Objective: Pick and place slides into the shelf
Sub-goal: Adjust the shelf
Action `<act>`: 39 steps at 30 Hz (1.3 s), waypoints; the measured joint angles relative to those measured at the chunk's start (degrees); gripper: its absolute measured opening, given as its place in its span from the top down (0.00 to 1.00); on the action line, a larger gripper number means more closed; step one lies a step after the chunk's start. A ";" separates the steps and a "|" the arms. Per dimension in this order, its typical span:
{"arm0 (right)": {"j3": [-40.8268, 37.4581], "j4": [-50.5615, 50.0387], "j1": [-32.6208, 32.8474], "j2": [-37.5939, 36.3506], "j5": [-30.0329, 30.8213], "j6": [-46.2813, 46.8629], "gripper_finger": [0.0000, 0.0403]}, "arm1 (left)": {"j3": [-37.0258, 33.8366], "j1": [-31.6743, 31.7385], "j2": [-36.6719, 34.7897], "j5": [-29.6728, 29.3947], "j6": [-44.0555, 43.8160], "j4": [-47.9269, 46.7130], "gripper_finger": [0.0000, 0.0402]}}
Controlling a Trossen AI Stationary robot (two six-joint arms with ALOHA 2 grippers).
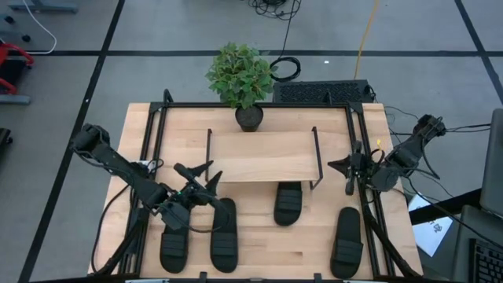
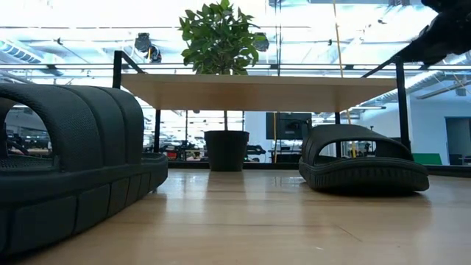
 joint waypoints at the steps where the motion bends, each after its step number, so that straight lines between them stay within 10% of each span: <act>1: -0.63 0.78 0.00 0.18 -1.00 -0.28 1.00 | 0.00 0.00 0.04 -0.03 -0.36 -0.21 0.44; 39: -10.46 22.55 -9.33 1.69 -17.93 -9.17 1.00 | 0.00 0.00 0.11 3.51 -2.58 -1.05 0.44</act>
